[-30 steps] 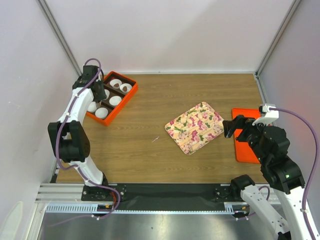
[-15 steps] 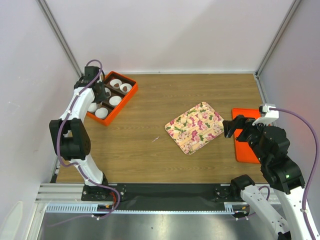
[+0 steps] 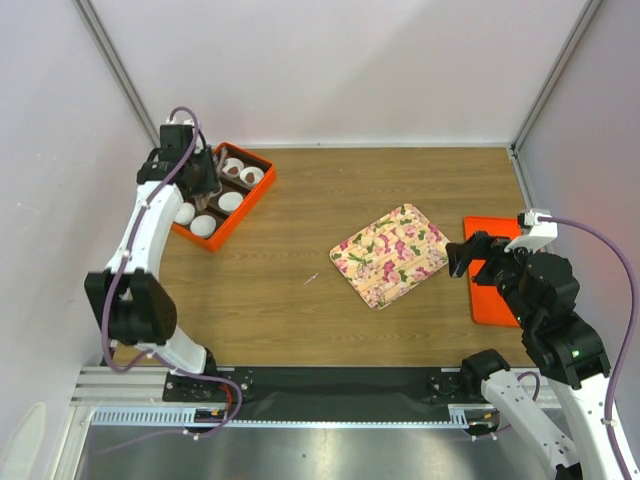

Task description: Pack the chocolate

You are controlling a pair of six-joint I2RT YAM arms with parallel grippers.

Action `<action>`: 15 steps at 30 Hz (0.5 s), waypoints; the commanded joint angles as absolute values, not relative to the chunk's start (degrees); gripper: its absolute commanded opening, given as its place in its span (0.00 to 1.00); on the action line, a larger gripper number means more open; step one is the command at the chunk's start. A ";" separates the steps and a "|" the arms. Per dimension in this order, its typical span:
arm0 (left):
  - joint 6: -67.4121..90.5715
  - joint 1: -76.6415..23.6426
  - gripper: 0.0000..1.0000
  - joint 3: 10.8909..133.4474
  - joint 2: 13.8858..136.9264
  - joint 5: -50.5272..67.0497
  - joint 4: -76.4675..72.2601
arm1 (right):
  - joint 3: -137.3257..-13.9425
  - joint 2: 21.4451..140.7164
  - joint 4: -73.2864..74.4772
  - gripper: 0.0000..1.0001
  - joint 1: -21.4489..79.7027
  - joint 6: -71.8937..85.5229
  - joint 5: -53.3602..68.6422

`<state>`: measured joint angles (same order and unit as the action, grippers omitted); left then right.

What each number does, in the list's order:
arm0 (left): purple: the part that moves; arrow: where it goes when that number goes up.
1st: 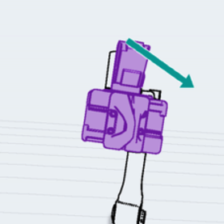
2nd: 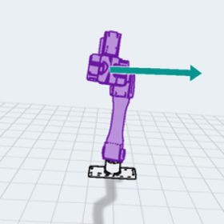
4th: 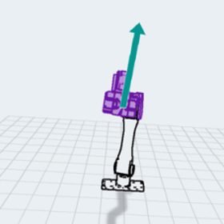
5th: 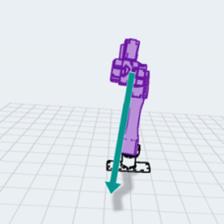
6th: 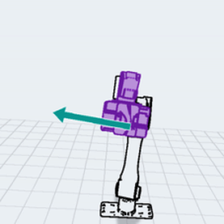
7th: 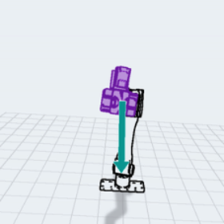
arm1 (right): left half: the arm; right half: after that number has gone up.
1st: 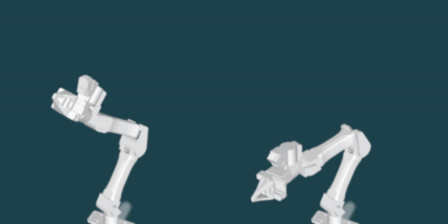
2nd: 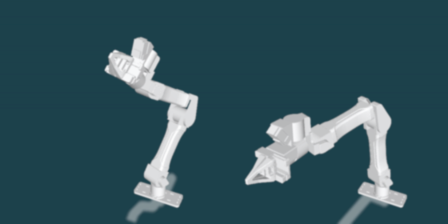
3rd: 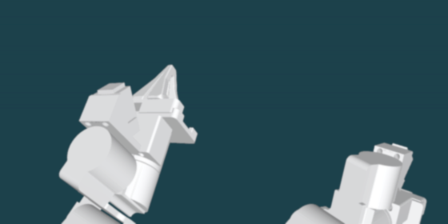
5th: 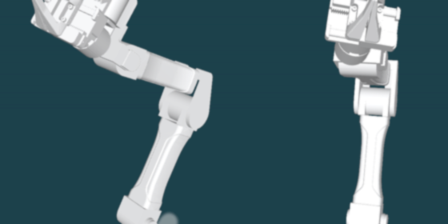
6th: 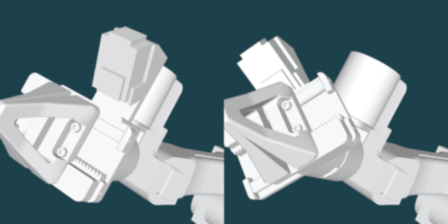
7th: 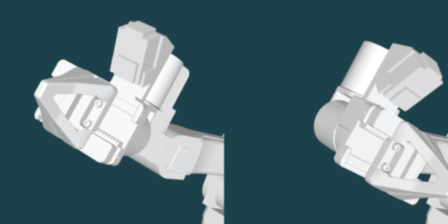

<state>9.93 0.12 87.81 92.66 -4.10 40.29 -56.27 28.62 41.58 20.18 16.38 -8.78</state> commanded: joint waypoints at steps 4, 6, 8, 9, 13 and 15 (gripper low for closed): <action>8.17 -11.06 0.45 83.59 78.16 4.22 35.42 | -57.92 27.77 41.75 1.00 20.30 15.47 -10.72; 8.70 -15.70 0.46 82.10 76.47 3.87 34.72 | -58.01 27.86 41.84 1.00 20.21 15.56 -10.72; 9.58 -18.97 0.46 81.04 74.27 4.30 33.67 | -58.18 27.95 41.84 1.00 20.21 15.64 -10.46; 9.93 -22.29 0.46 79.73 73.66 4.31 33.14 | -58.18 27.95 41.66 1.00 20.21 15.64 -10.46; 12.03 -30.48 0.47 77.87 72.68 1.85 32.43 | -58.36 28.21 41.57 1.00 20.21 15.82 -10.20; 12.83 -35.30 0.46 77.17 73.56 0.10 32.69 | -58.18 28.30 41.49 1.00 20.21 15.91 -10.20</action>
<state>10.76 -30.11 78.32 73.63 2.33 34.70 -56.29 28.47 42.46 20.18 16.40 -9.65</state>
